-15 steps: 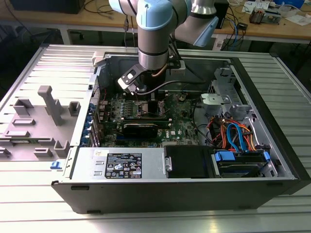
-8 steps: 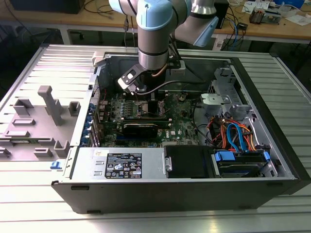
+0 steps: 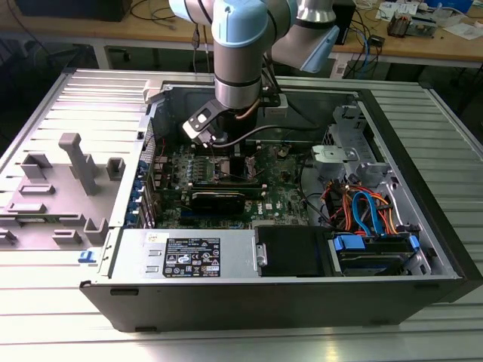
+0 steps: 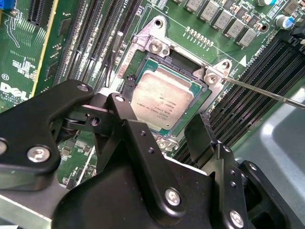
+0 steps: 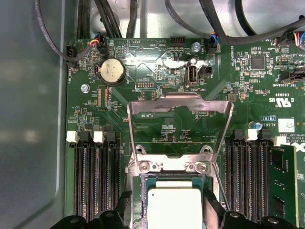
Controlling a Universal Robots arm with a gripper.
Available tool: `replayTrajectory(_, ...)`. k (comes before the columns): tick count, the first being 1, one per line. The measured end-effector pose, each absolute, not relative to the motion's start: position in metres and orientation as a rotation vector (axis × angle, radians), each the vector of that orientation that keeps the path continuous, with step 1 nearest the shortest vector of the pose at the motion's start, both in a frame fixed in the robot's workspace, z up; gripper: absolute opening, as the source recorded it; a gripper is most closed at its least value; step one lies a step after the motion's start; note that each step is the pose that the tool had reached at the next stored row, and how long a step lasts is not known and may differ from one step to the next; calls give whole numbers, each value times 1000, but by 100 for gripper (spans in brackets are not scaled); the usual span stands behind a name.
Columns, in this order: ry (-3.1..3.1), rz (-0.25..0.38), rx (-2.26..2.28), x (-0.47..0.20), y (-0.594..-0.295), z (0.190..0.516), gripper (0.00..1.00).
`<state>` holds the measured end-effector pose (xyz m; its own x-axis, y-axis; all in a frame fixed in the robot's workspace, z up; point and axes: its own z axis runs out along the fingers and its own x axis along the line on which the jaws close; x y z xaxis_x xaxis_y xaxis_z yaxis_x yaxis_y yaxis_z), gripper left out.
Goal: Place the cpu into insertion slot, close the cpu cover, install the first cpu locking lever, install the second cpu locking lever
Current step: 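Place the cpu into insertion slot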
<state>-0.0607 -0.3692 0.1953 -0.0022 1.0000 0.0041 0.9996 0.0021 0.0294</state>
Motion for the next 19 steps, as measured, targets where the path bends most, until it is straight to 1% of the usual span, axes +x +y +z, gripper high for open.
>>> replayTrajectory(19, 2208, 37, 2210, -61, -369, 194, 68)
